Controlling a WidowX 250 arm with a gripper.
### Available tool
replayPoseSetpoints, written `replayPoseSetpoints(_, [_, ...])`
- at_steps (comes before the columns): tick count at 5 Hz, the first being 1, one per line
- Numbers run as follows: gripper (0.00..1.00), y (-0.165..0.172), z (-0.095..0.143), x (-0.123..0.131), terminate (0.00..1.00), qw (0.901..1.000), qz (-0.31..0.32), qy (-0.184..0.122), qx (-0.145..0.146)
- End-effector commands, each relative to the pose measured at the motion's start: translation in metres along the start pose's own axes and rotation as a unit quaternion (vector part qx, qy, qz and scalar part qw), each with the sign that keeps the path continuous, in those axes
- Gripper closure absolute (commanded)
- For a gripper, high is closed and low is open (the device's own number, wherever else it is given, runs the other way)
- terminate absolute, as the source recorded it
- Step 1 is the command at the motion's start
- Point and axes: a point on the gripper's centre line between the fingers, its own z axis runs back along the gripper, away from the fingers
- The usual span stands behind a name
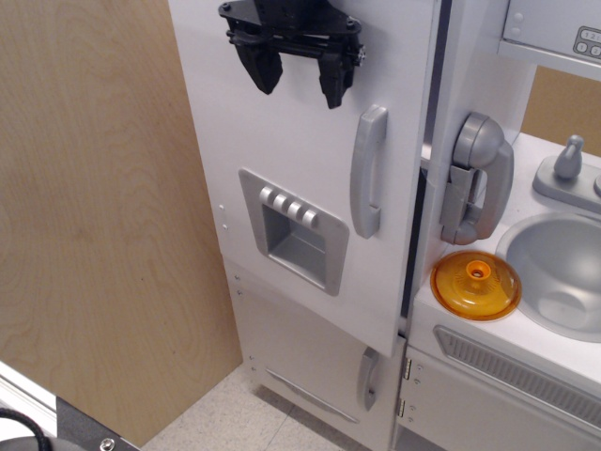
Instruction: Close fridge
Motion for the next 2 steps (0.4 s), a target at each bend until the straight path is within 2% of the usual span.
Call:
replayPoseSetpoints(1, [0.0, 0.0016, 0.0115, 0.0183, 0.0, 0.9995, 0.007, -0.03, 0.005])
replayPoseSetpoints(2, [0.0, 0.0021, 0.0172, 0.0148, 0.0, 0.9994, 0.012, -0.027, -0.019])
